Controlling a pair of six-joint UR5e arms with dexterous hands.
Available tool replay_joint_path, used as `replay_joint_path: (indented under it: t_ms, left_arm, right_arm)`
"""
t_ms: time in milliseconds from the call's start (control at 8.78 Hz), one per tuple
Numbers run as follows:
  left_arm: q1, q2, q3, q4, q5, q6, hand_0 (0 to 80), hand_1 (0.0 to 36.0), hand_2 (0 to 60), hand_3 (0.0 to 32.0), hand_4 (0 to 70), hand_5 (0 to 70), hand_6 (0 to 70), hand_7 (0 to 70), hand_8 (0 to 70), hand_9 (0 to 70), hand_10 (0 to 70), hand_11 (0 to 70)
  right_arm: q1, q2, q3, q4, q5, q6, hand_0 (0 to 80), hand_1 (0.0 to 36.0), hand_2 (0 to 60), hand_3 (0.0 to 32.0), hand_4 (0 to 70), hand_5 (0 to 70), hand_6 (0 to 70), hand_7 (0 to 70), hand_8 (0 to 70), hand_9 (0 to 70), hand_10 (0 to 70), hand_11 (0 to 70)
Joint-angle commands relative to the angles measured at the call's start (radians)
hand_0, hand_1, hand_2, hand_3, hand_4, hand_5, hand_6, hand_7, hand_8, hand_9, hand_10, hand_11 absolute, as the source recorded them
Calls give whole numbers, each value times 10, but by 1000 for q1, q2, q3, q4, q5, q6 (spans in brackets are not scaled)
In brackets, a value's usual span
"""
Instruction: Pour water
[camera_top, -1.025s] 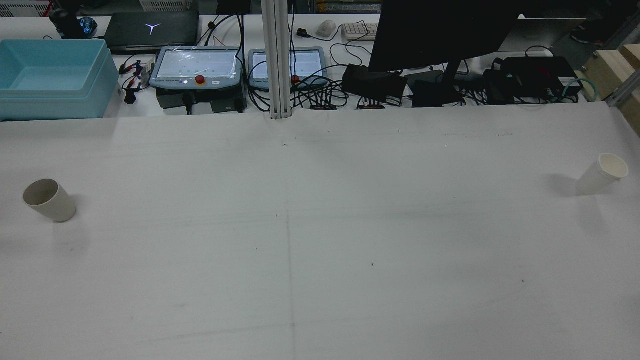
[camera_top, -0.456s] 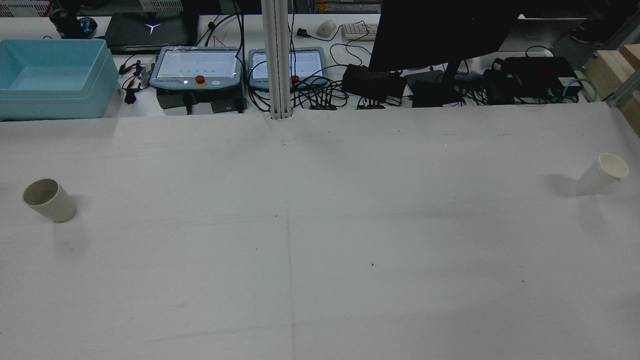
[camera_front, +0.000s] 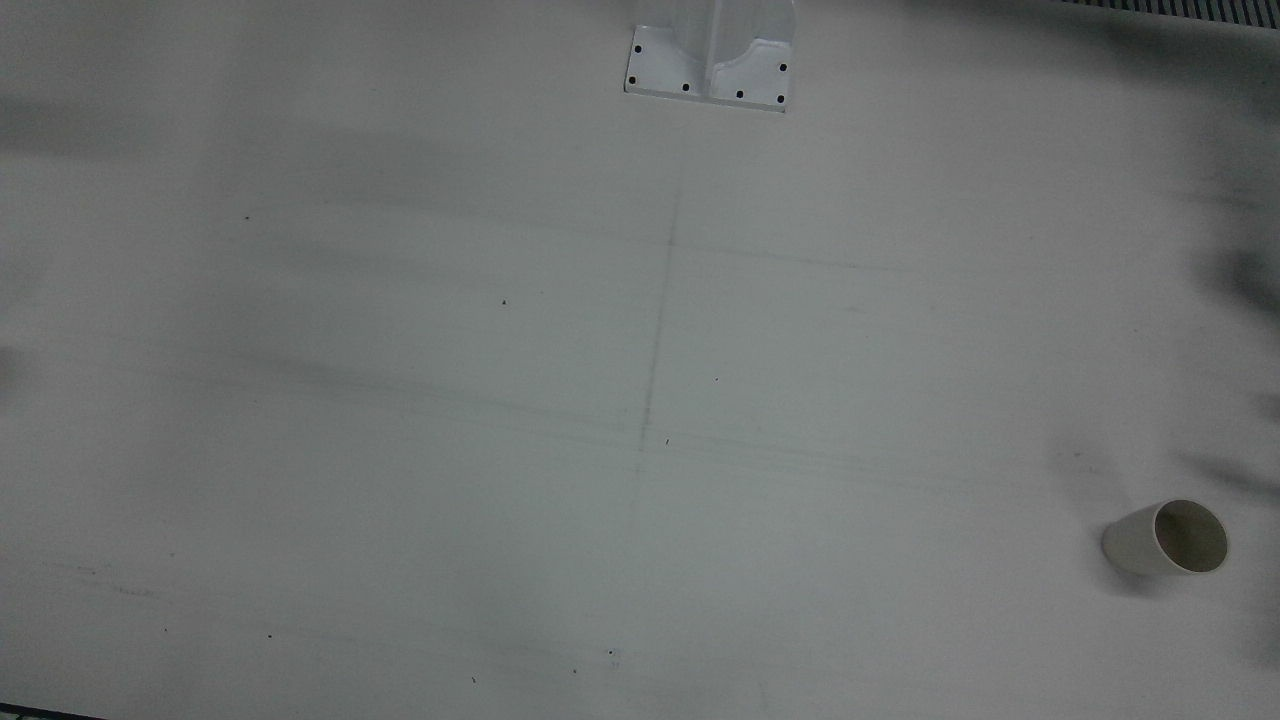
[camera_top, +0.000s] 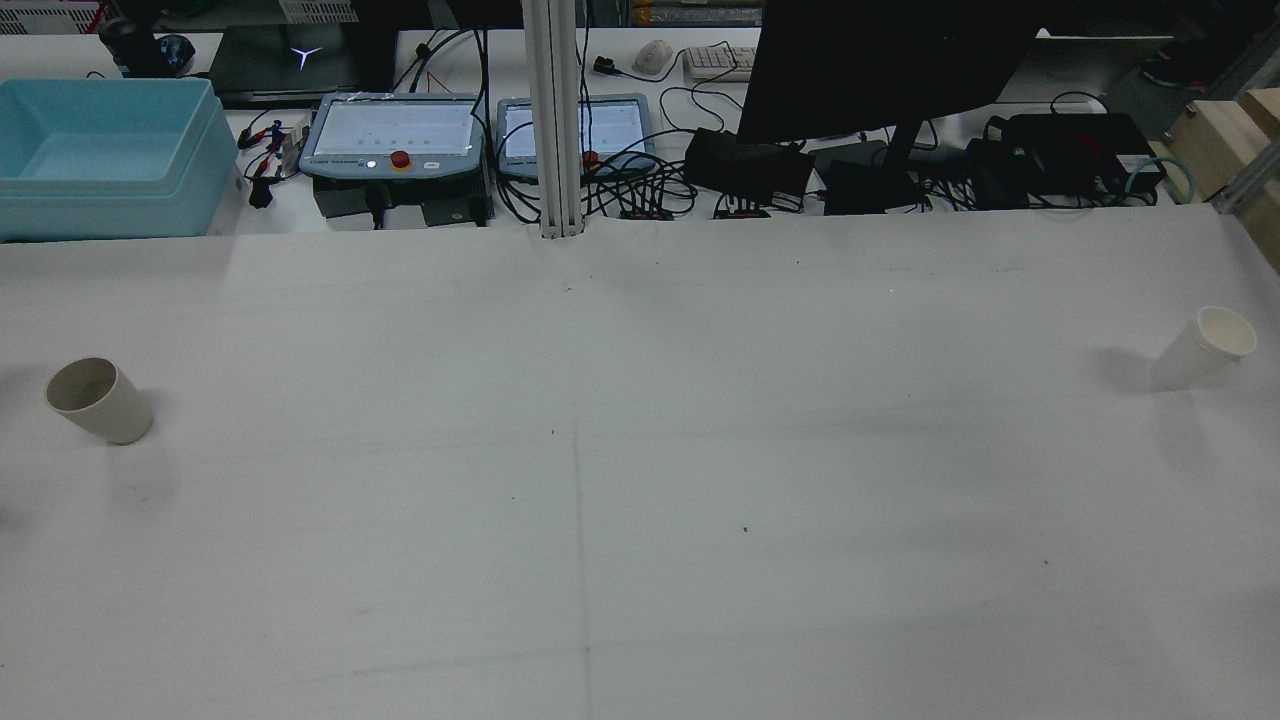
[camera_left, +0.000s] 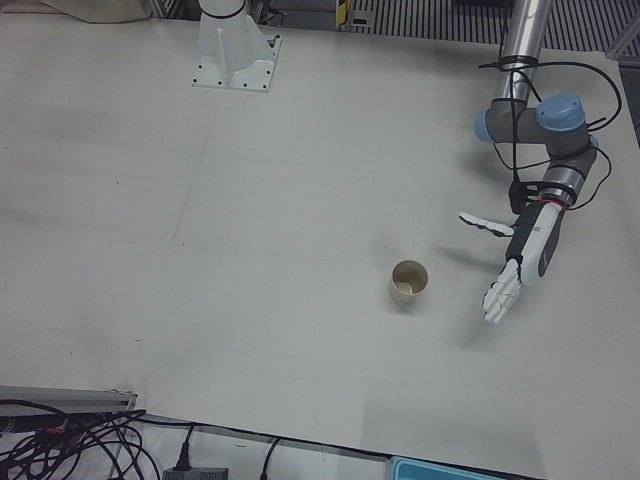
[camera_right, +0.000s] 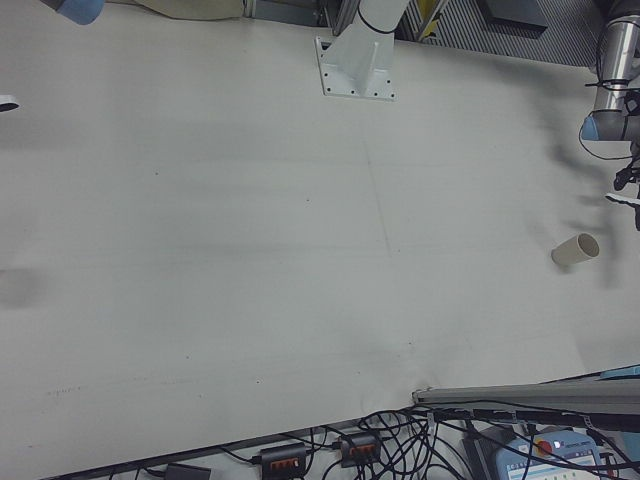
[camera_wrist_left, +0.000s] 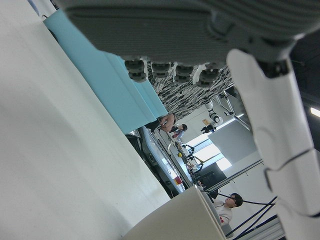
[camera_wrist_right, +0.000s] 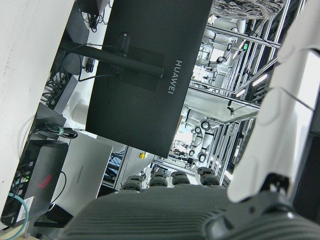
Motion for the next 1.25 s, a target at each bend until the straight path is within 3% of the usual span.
replay_joint_path:
  t_ms: [0, 342, 1139]
  left_arm:
    - [103, -73, 75, 19, -65, 24, 496, 118, 11, 0, 139, 0, 44, 81, 27, 50, 45, 82]
    - [181, -126, 105, 54, -94, 30, 489, 112, 13, 0, 129, 0, 39, 72, 22, 41, 37, 71]
    - [188, -188, 107, 110, -106, 39, 485, 104, 0, 0, 131, 0, 40, 73, 22, 39, 35, 66]
  right_arm:
    - [-7, 0, -1, 0, 3, -1, 499, 161, 12, 0, 0, 61, 9, 51, 15, 43, 7, 30]
    - [-7, 0, -2, 0, 3, -1, 499, 161, 10, 0, 0, 72, 8, 50, 14, 41, 2, 23]
    - [-7, -2, -19, 0, 17, 1, 496, 160, 12, 0, 0, 73, 9, 49, 14, 41, 0, 20]
